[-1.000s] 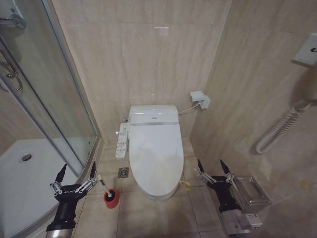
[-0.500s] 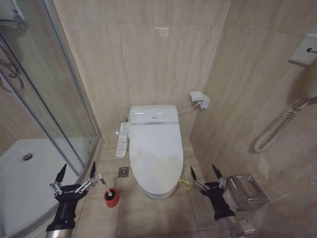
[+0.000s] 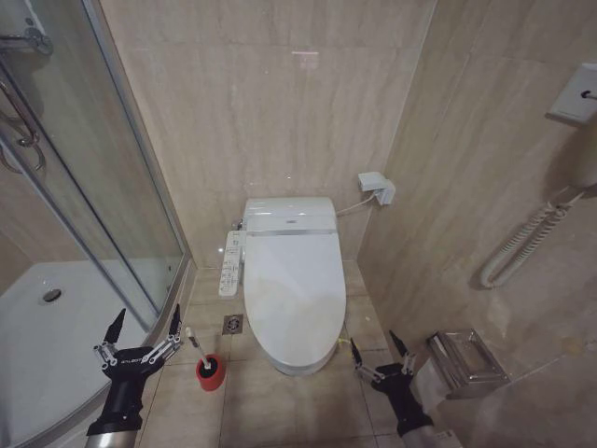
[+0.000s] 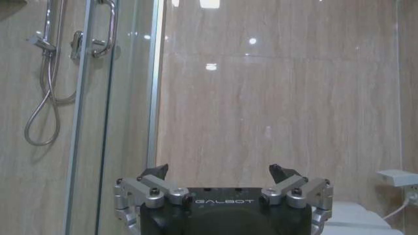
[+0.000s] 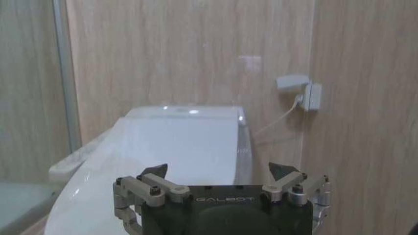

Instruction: Open the toilet lid, clean the toilet bowl with a toilet brush, close the toilet lid, and flush.

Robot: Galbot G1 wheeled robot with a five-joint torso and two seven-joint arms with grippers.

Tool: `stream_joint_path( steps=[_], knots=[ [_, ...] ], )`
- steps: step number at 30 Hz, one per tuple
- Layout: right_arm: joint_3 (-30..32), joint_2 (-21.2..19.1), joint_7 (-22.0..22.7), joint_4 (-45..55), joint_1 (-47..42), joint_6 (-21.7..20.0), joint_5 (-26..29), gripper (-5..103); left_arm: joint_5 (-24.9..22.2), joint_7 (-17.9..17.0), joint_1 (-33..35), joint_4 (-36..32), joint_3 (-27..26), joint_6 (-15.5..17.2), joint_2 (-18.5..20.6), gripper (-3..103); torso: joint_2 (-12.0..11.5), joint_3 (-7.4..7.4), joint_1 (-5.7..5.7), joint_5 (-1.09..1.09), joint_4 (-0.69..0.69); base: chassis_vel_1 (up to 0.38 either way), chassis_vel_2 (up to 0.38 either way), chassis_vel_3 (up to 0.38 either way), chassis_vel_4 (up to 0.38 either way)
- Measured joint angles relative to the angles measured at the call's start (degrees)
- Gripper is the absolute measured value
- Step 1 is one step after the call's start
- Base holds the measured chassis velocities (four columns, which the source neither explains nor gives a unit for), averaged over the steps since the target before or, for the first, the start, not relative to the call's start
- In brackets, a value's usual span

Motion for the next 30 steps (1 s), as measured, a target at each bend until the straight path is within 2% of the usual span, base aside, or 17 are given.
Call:
stream_joint_path(
  steps=[16, 30],
  knots=[
    [0.5, 0.5, -1.9, -11.4, 3.5, 1.7, -1.0, 100, 0.0, 0.0, 0.0, 0.0, 0.0, 0.0, 0.0, 100, 0.0, 0.00, 0.00, 0.01, 0.00, 0.000, 0.000, 0.000, 0.000],
    [0.9, -0.4, -2.2, -15.7, 5.7, 2.3, -2.0, 100, 0.0, 0.0, 0.0, 0.0, 0.0, 0.0, 0.0, 100, 0.0, 0.00, 0.00, 0.01, -0.01, 0.000, 0.000, 0.000, 0.000]
  ],
)
